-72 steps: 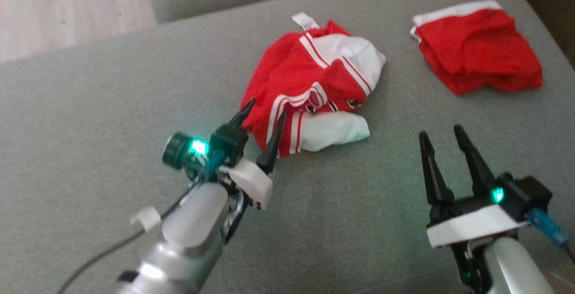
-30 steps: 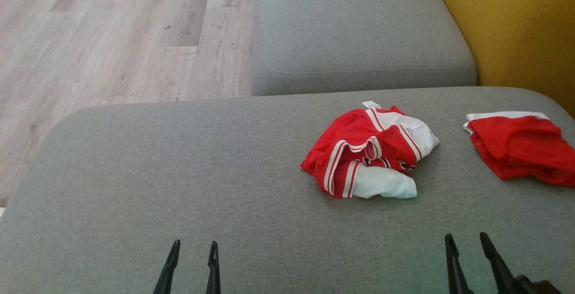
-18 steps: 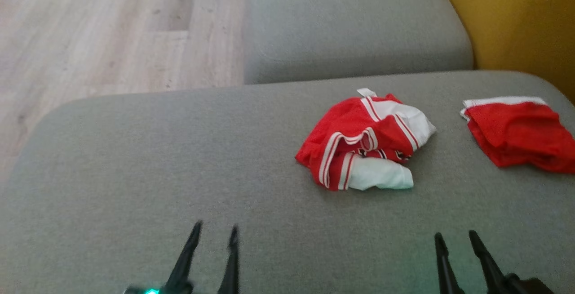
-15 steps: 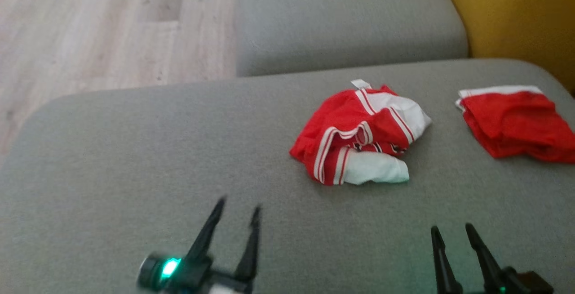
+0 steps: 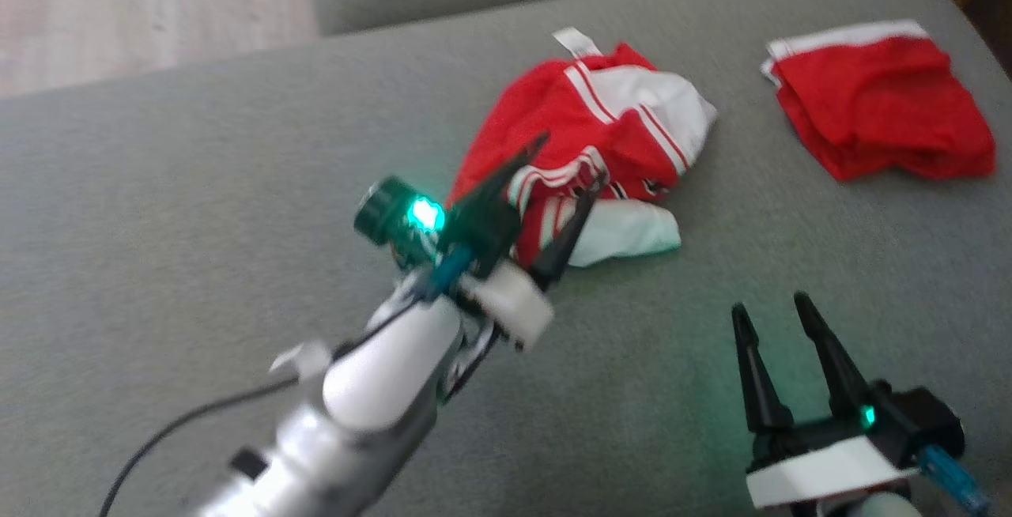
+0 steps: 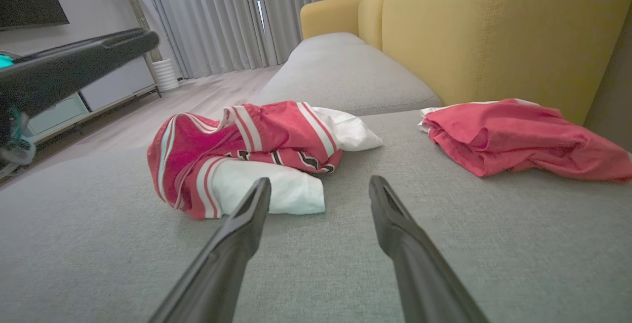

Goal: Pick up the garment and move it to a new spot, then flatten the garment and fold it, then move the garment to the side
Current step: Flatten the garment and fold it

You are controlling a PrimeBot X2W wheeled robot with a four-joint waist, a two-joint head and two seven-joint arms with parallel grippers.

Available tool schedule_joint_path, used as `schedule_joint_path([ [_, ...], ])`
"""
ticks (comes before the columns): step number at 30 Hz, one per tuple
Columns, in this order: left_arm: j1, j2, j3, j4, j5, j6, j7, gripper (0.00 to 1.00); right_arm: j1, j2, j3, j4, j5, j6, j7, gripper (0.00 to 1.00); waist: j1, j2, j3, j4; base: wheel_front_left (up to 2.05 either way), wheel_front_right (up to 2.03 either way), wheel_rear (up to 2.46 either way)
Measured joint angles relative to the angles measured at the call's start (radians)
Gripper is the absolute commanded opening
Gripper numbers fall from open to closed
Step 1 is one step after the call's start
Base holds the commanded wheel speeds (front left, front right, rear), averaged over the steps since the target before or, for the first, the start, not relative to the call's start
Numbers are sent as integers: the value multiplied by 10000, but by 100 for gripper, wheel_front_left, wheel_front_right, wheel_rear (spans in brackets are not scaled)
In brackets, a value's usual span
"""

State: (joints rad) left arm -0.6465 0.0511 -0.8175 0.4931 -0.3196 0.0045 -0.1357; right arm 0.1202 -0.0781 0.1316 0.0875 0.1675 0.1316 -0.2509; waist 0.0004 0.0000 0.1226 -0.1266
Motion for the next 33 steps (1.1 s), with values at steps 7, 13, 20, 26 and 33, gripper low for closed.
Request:
schedule_joint_path([
  [7,-1563,-36,-1398,1565,-1411,836,1007,100,-373,-33,205,-13,12,0,0,100,-1,0,851,-830,0,0,0],
  [13,-2243,-38,-1983,2840,-2420,913,1269,89,-712,-38,247,15,86,0,0,100,-3,0,1282,-1446,0,0,0],
  [20,-2503,-38,-2566,3306,-3384,196,700,0,-709,-25,196,104,88,0,0,100,-5,0,1146,-1699,0,0,0],
  [26,-3131,-40,-2767,2594,-4727,-412,314,0,-677,10,198,148,88,0,0,100,-5,0,509,-1724,0,0,0],
  [33,-5740,-81,-2368,2337,-5444,-602,-151,0,-452,23,182,169,86,0,0,100,-6,0,-279,-1828,0,0,0],
])
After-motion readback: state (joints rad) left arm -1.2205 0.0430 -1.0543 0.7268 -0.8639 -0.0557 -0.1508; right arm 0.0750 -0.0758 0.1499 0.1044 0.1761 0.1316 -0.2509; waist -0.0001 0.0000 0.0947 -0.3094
